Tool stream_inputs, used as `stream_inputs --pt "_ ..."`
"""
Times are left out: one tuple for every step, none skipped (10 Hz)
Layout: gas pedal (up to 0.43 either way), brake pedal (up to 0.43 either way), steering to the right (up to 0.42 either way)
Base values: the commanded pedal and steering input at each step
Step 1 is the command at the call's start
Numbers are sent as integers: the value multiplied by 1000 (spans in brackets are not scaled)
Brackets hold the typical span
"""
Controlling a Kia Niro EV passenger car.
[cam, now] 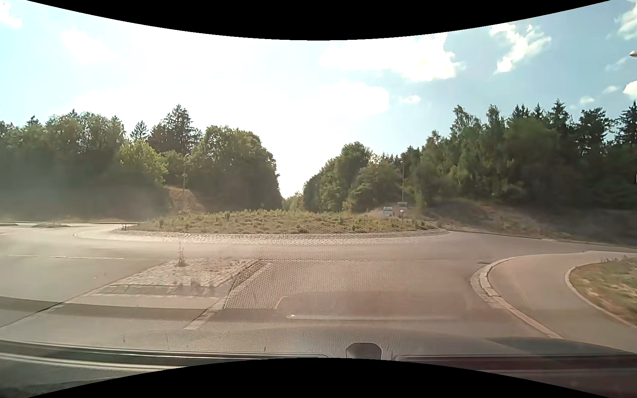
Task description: Follow the waypoints while adhering to traffic rules and regulations
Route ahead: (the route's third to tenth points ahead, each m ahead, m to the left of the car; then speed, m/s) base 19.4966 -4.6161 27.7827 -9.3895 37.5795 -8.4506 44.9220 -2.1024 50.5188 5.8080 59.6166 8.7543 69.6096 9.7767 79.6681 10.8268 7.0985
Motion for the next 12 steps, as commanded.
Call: stream_inputs --pt "0 6 34" --pt "0 6 55" --pt "118 6 78" --pt "150 6 105" --pt "150 6 143" --pt "150 6 173" --pt "138 6 210" --pt "138 6 228" --pt "138 6 249" --pt "138 6 269" --pt "138 6 281" --pt "138 6 291"
